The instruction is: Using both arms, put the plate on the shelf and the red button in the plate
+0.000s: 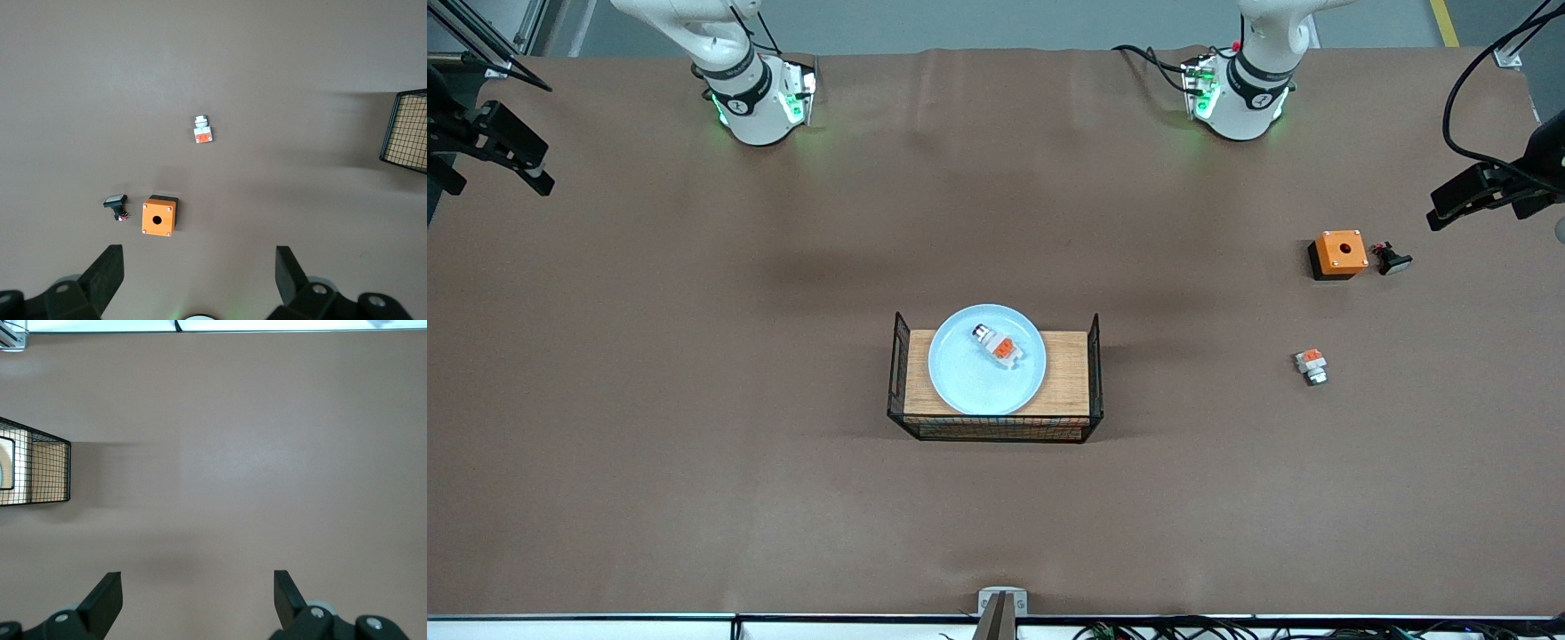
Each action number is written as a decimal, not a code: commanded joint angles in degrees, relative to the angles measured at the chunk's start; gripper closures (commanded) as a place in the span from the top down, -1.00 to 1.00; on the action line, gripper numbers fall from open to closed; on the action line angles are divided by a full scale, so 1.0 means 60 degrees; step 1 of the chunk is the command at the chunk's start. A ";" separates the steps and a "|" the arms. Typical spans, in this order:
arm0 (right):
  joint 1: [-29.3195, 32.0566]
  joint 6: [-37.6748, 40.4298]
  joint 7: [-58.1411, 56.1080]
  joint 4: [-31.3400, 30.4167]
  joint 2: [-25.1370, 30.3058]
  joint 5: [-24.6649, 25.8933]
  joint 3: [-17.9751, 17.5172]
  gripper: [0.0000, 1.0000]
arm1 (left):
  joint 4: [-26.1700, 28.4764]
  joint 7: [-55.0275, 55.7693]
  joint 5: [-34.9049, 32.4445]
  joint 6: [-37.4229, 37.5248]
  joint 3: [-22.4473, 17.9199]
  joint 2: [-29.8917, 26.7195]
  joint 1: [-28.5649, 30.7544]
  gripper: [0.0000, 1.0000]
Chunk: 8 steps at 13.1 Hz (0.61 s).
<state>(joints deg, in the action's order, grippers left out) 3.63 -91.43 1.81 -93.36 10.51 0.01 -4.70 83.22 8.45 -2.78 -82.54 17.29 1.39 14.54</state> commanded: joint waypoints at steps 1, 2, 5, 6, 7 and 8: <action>0.0084 0.0033 0.0020 0.0223 -0.0155 0.0056 -0.0110 1.00 | 0.0339 -0.0265 0.0141 -0.0086 -0.0024 -0.0378 0.0024 1.00; 0.0084 0.0033 0.0020 0.0223 -0.0155 0.0056 -0.0110 1.00 | 0.0455 -0.0250 0.0156 -0.0086 -0.0184 -0.0480 -0.0339 1.00; 0.0084 0.0077 0.0020 0.0223 -0.0155 0.0071 -0.0110 1.00 | 0.1420 -0.0221 0.0288 -0.0173 -0.1430 -0.1109 -0.1775 1.00; 0.0099 0.0077 0.0020 0.0223 -0.0155 0.0071 -0.0096 1.00 | 0.1554 -0.0207 0.0288 -0.0174 -0.1431 -0.1212 -0.1880 1.00; 0.0099 0.0077 0.0020 0.0223 -0.0155 0.0071 -0.0110 1.00 | 0.1729 -0.0206 0.0288 -0.0247 -0.1431 -0.1358 -0.1953 1.00; 0.0099 0.0062 0.0020 0.0208 -0.0155 0.0071 -0.0096 1.00 | 0.2021 -0.0206 0.0288 -0.0566 -0.1431 -0.1563 -0.1983 1.00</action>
<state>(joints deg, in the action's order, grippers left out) 3.62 -91.48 1.81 -93.35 10.20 0.01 -4.79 90.41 8.15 -2.15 -82.90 9.80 -3.91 3.46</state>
